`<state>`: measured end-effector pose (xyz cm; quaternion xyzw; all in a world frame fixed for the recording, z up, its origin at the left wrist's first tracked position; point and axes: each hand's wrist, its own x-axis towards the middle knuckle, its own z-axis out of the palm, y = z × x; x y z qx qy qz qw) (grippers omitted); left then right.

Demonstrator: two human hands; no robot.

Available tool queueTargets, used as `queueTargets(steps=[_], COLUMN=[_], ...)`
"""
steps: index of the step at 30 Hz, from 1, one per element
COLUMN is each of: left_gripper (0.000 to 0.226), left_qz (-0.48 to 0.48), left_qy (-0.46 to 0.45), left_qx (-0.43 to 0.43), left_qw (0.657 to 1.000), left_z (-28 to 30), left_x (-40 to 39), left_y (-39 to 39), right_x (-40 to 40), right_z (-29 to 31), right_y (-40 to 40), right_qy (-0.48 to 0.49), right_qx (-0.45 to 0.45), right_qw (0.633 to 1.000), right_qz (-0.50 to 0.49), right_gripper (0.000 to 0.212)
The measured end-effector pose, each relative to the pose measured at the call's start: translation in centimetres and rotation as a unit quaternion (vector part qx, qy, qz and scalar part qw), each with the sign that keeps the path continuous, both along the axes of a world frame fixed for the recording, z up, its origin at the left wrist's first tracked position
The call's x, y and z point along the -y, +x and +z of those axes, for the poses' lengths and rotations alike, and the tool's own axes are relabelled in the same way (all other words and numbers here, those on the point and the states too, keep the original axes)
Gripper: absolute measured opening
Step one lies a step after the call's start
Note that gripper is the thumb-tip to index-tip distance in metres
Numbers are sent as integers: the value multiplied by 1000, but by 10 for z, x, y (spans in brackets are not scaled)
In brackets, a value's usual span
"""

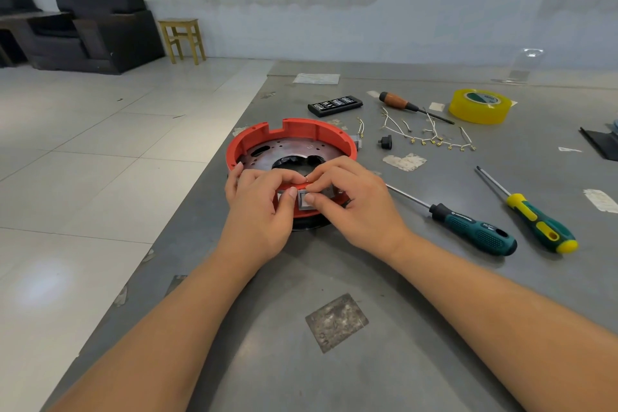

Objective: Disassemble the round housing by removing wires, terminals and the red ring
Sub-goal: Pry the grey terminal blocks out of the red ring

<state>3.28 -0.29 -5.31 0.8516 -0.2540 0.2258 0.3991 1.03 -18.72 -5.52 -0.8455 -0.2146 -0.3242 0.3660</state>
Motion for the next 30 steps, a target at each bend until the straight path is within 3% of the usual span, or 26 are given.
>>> queueTargets(steps=[18,22,25,30], left_gripper=[23,21,23,24], left_qz=[-5,-12,-13,-16], left_qy=[-15,-16,-12,-17], left_qx=[-20,-27,-25,-28], left_qw=[1000,999,1000,999], left_z=[-2,-2,-3,-4], left_x=[3,1,-2,-3], left_y=[0,0,2,3], right_x=[6,1,-7,-15], right_z=[0,-4,-6,-6], right_y=[-1,-5,-8,-15], right_qy=[4,-77,-165,-222], right_qx=[-30,43,121,92], right_qw=[999,995,970,955], right_qz=[14,-42,-130,-174], right_gripper=[9,12,14,35])
